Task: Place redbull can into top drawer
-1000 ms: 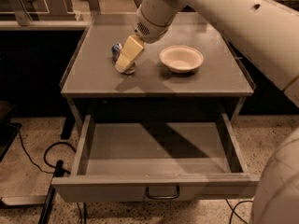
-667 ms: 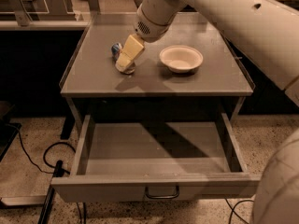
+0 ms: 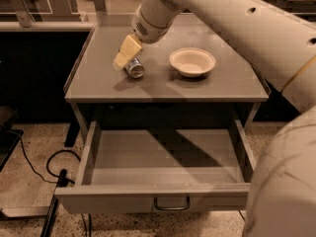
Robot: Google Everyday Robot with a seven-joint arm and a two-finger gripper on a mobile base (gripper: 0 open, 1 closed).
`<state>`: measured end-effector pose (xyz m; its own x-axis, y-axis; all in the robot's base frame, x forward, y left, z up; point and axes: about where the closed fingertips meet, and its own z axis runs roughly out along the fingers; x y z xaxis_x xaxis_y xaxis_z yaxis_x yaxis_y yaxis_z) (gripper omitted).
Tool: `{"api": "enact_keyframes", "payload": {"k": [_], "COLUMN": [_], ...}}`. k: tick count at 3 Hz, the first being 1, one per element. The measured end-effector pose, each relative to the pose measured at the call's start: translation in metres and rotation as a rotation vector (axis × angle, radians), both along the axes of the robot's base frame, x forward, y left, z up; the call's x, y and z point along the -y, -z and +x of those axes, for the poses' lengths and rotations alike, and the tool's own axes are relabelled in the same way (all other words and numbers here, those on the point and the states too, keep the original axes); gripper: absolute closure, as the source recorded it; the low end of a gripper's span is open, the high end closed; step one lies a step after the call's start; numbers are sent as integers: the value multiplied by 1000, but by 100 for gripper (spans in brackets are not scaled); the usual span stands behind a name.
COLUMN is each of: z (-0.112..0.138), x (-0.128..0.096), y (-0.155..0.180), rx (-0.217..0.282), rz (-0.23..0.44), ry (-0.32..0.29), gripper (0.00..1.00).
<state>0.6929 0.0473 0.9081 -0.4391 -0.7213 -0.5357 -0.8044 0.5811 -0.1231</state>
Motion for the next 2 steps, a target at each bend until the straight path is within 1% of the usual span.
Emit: {"api": "enact_keyframes", "payload": {"k": [1,2], "z": [37,38], "x": [-9,-9], "y": [19,19], "rx": [-25,-26], "rz": [13,13], "ry": [60,61], "gripper": [0,0]}}
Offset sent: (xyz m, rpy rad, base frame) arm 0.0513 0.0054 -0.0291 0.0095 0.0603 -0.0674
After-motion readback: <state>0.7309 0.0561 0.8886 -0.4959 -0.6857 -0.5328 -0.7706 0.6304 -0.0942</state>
